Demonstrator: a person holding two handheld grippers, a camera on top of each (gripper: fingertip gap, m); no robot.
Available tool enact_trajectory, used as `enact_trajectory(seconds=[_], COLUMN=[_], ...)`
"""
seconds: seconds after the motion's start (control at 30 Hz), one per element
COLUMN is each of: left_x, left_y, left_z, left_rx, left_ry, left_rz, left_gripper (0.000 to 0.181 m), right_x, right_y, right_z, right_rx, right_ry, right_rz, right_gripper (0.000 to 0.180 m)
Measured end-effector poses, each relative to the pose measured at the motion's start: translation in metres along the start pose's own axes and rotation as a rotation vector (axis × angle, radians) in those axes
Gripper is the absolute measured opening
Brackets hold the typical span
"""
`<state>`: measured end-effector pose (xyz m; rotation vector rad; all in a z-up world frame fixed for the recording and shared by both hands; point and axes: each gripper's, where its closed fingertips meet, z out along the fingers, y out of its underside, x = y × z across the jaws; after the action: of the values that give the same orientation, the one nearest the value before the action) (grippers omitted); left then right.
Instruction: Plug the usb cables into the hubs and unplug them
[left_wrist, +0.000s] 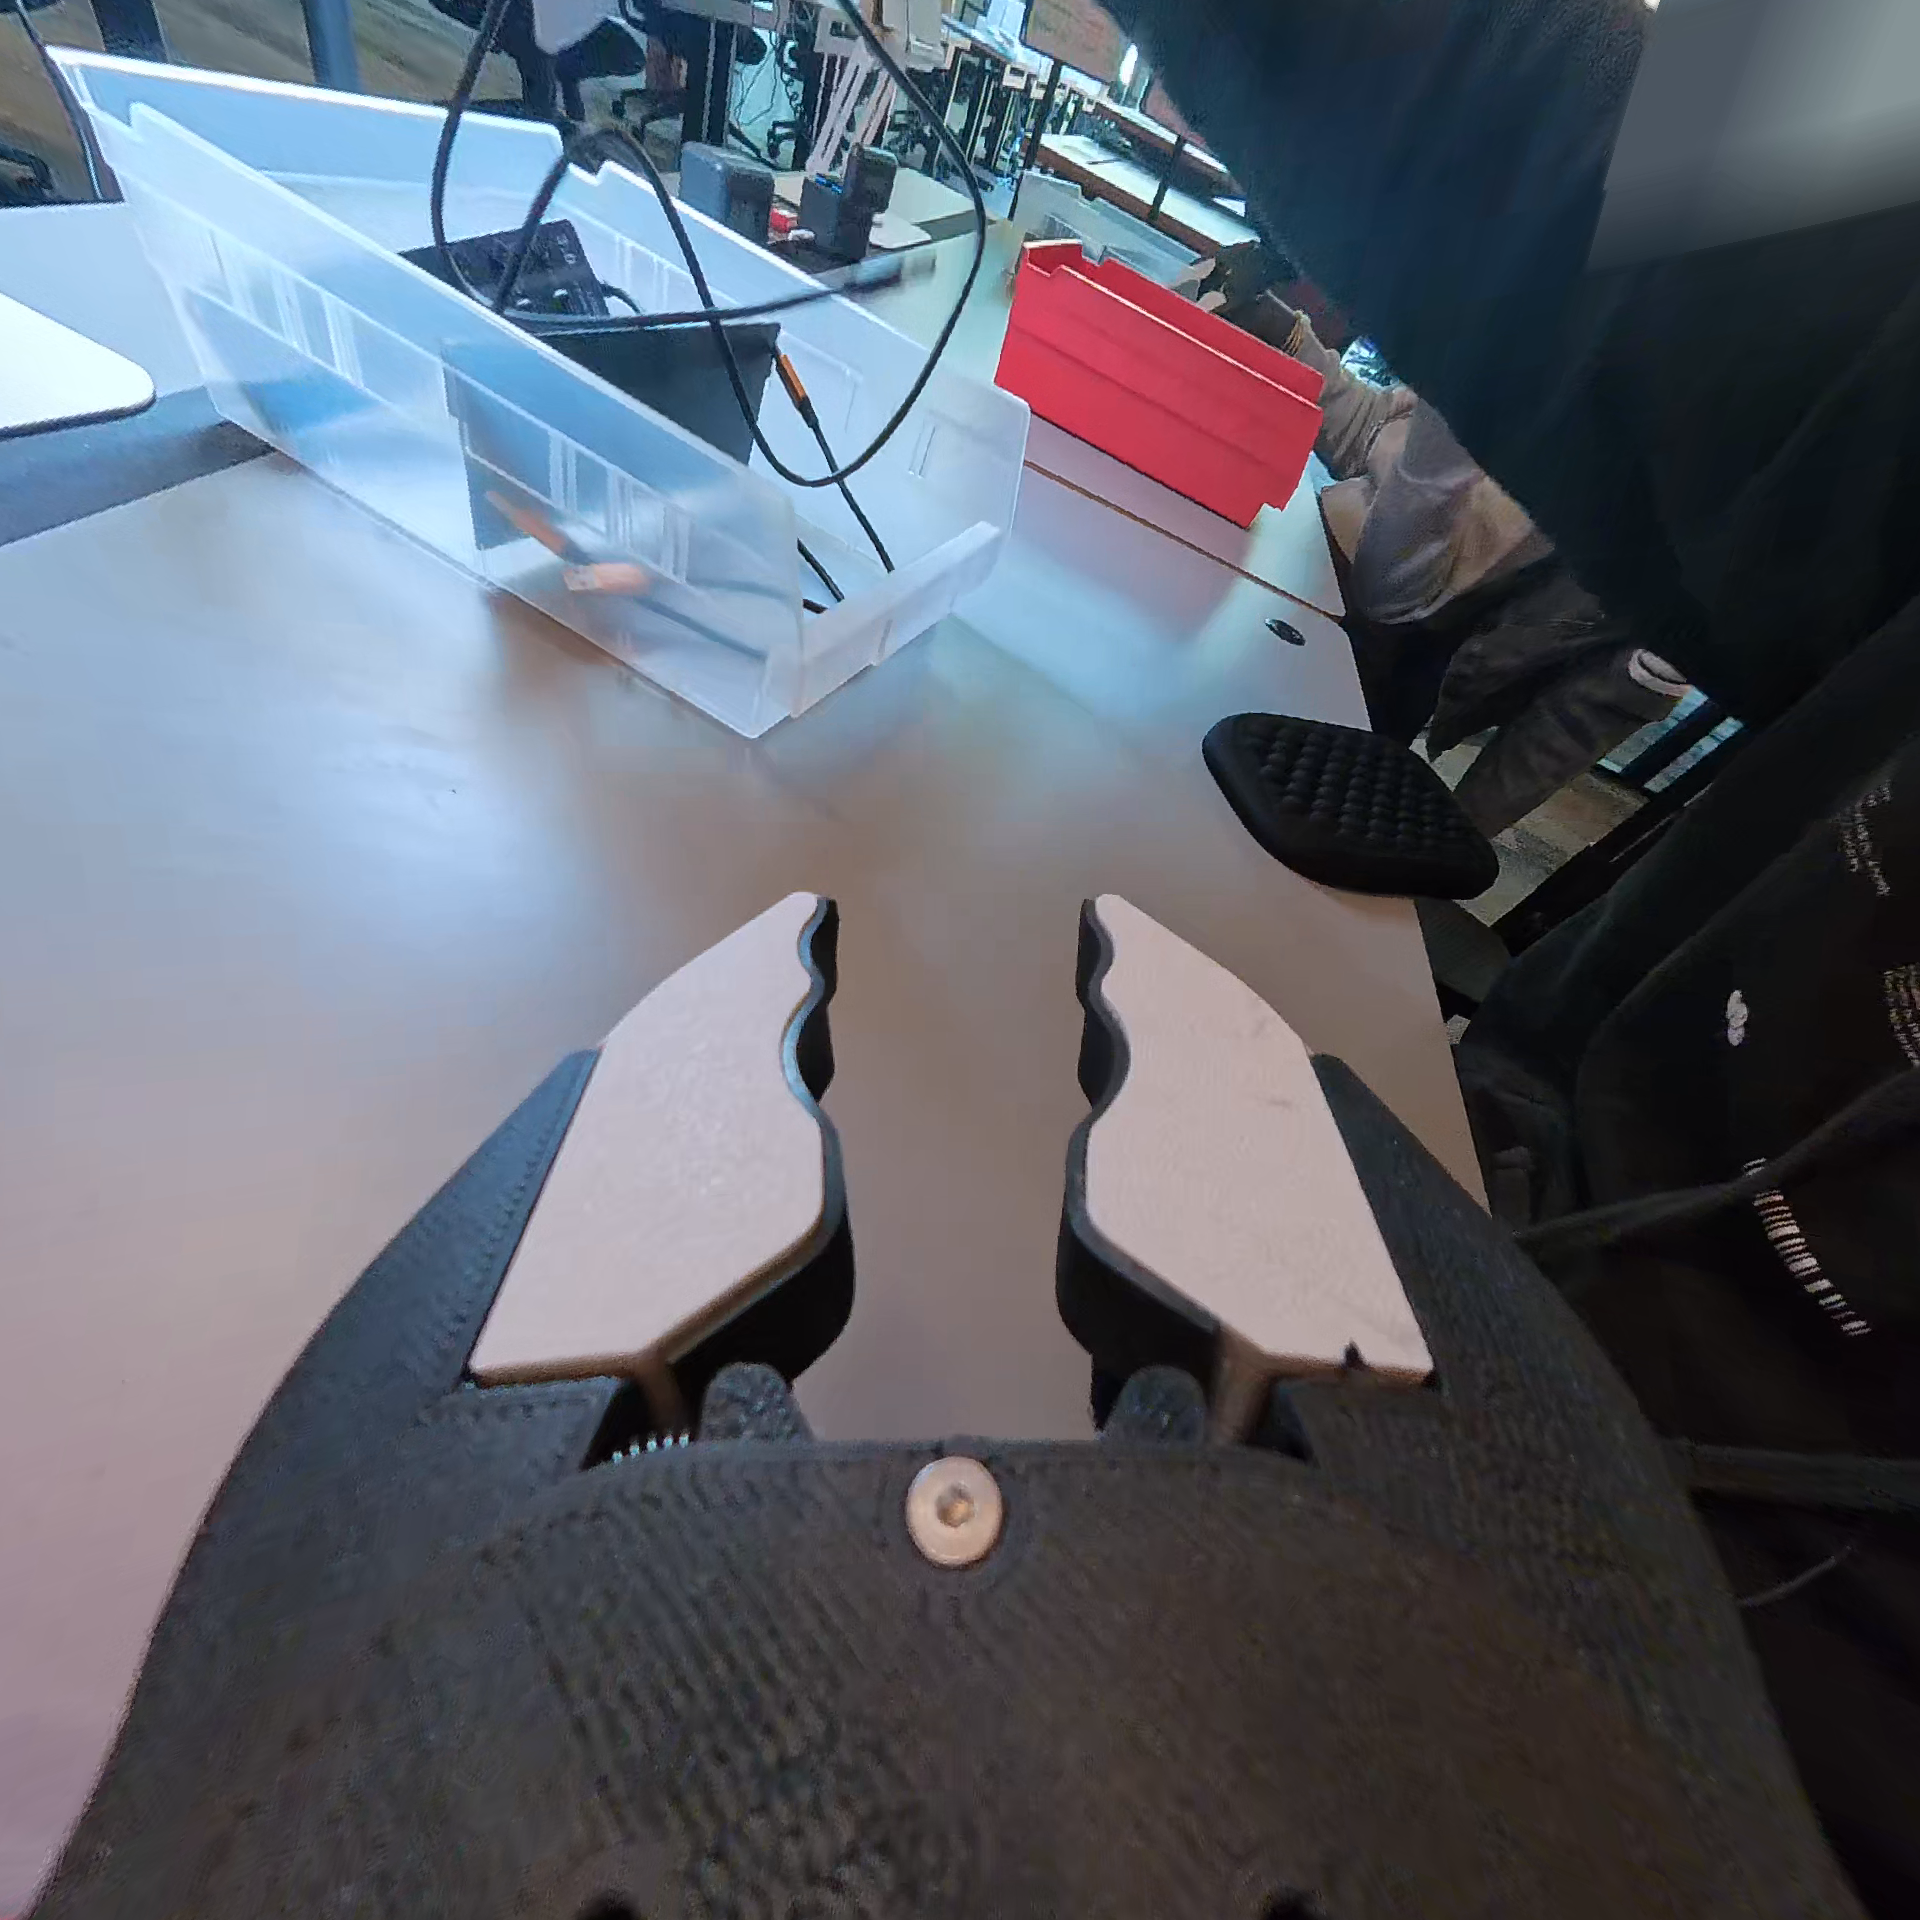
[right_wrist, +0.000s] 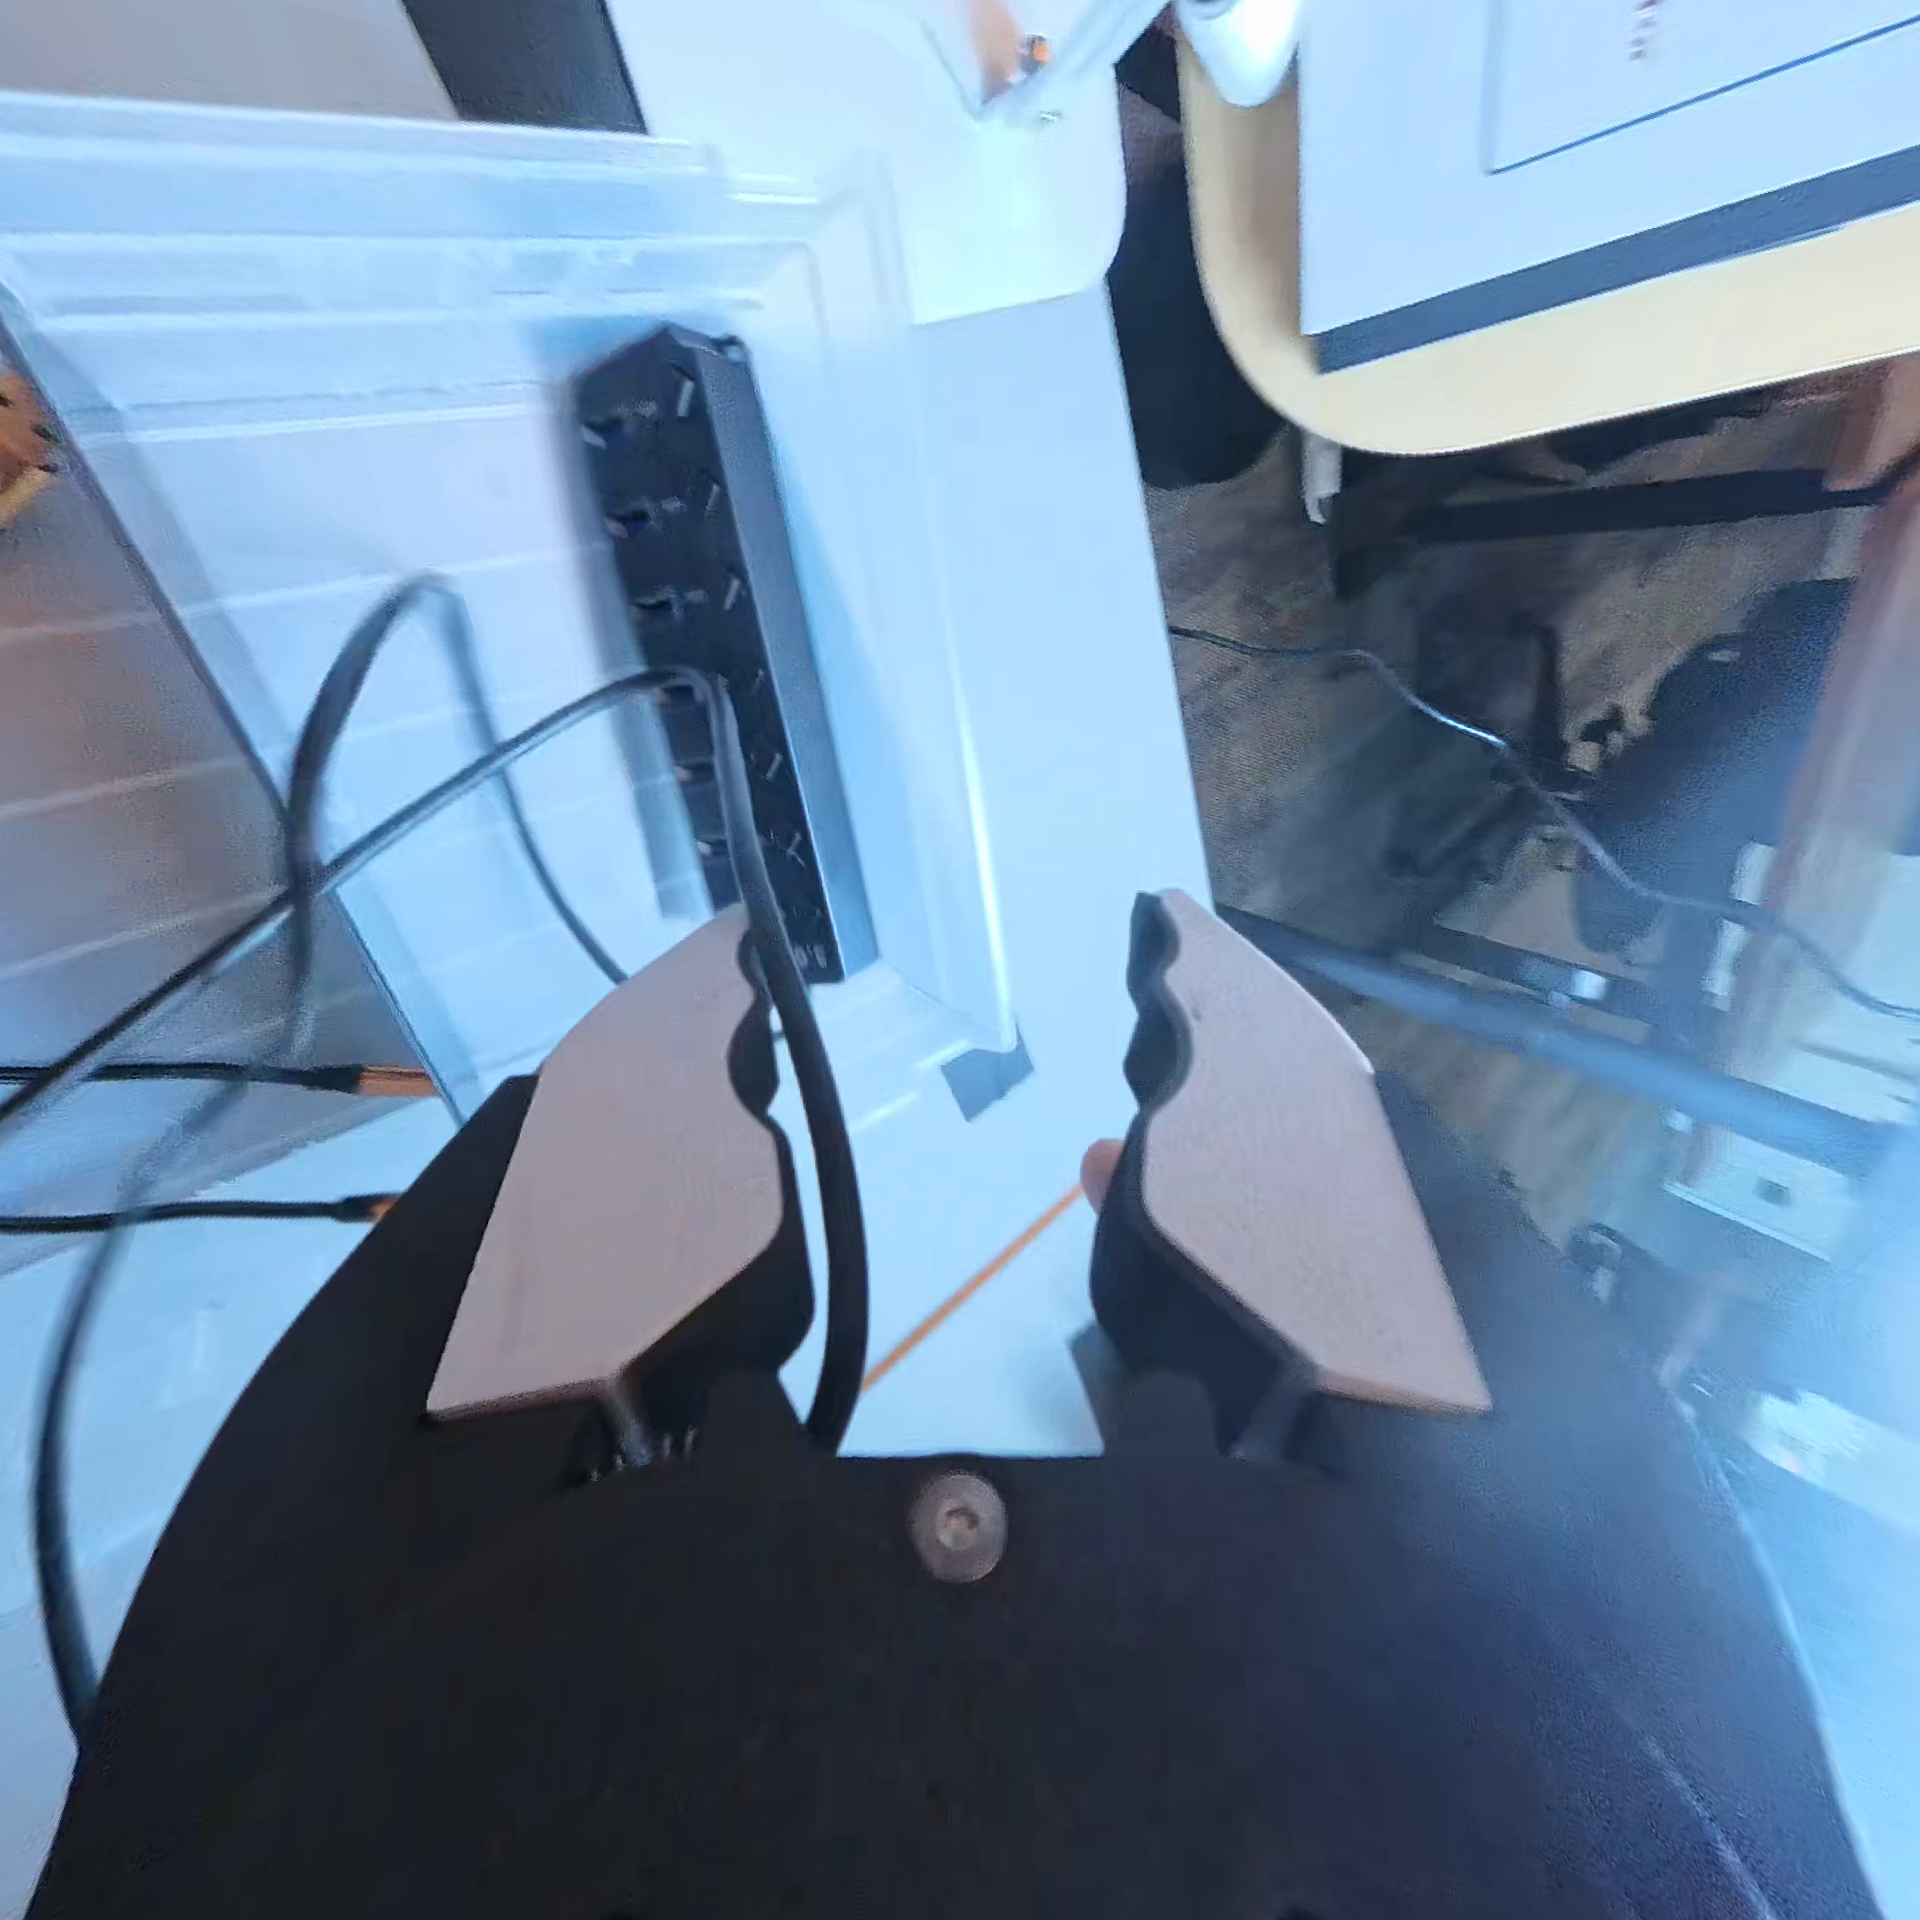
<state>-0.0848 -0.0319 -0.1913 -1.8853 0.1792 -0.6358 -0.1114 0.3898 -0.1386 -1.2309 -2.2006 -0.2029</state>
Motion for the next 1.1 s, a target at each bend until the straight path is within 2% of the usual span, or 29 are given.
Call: enact_trajectory(seconds=[0.17,0.37,0.47,0.53,0.63,0.67,0.7,0.73,0.8,0.9,1.1], left_x=[-0.002,0.0,-0.001,0.0,0.001,0.001,0.002,0.001,0.0,-0.002,-0.006], left_y=[0.006,0.009,0.009,0.011,0.016,0.017,0.017,0.017,0.017,0.019,0.026], left_z=[0.003,0.006,0.009,0.012,0.014,0.014,0.014,0.014,0.014,0.015,0.016], left_rx=[-0.018,-0.032,-0.035,-0.041,-0.062,-0.065,-0.066,-0.065,-0.061,-0.067,-0.087], left_ry=[0.0,0.002,0.005,0.013,0.01,0.006,0.004,0.002,0.002,0.002,-0.003], left_rz=[-0.004,0.006,0.003,-0.006,0.002,0.007,0.01,0.01,0.004,-0.007,-0.018], left_gripper=[0.044,0.044,0.043,0.043,0.043,0.043,0.043,0.043,0.043,0.042,0.042], right_x=[0.019,-0.001,-0.009,-0.015,-0.018,-0.018,-0.019,-0.02,-0.019,-0.005,0.067], right_y=[-0.004,0.006,0.015,0.023,0.036,0.038,0.039,0.039,0.041,0.029,-0.034], right_z=[-0.046,-0.109,-0.126,-0.126,-0.123,-0.122,-0.122,-0.122,-0.119,-0.122,-0.153], right_rx=[0.024,0.15,0.206,0.189,0.131,0.127,0.14,0.152,0.136,0.157,0.298], right_ry=[0.142,0.204,0.227,0.204,0.178,0.169,0.161,0.154,0.153,0.21,0.544], right_rz=[-0.02,0.006,0.035,0.027,0.019,0.026,0.022,0.009,-0.004,-0.013,-0.054], right_gripper=[0.07,0.065,0.046,0.04,0.044,0.041,0.027,0.005,0.005,0.005,0.004])
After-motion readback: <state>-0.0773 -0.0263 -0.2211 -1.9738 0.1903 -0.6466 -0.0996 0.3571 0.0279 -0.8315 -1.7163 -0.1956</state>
